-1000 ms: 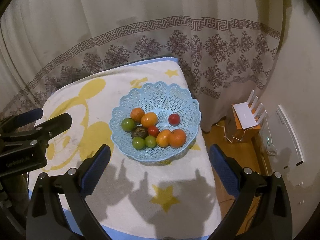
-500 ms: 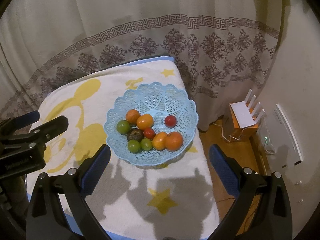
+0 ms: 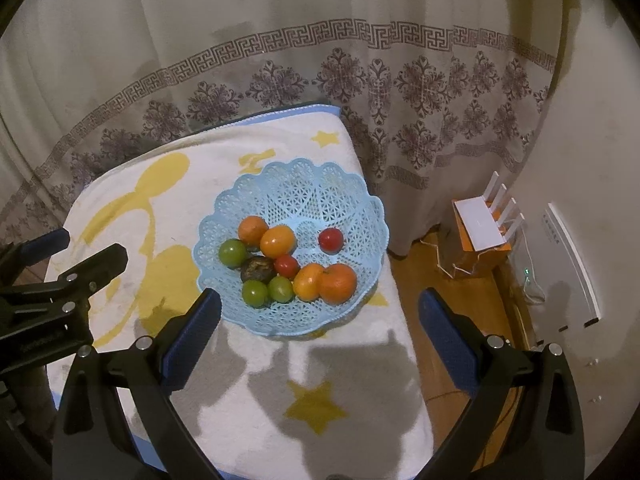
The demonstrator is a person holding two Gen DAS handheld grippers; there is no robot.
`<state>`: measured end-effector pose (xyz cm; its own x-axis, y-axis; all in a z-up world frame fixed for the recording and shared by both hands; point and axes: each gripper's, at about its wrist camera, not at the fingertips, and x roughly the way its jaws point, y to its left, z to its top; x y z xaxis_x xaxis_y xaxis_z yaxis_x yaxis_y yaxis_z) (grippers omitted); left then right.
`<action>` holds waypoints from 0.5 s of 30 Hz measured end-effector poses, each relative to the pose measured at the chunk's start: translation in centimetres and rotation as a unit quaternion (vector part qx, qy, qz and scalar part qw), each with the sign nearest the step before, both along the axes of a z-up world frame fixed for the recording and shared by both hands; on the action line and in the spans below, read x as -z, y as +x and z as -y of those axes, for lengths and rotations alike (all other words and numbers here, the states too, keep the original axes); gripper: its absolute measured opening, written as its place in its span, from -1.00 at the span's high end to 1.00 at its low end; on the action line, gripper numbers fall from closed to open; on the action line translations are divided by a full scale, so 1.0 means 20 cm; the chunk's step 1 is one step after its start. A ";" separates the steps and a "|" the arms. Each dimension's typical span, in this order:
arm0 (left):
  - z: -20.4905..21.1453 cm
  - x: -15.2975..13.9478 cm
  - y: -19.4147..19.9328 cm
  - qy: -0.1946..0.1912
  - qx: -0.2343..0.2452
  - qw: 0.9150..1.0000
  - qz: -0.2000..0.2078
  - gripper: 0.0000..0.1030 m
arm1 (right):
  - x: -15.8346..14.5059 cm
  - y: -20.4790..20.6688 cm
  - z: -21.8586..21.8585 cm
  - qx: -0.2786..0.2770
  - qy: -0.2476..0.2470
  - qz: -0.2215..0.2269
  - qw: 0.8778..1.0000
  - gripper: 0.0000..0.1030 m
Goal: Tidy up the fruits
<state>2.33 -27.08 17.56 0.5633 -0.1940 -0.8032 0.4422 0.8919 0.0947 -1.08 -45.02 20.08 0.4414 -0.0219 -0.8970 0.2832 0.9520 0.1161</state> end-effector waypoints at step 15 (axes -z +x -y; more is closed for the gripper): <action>0.03 0.02 0.03 0.010 0.009 1.000 0.003 -0.83 | 0.04 0.02 0.00 0.001 -0.006 -0.008 1.000 -0.94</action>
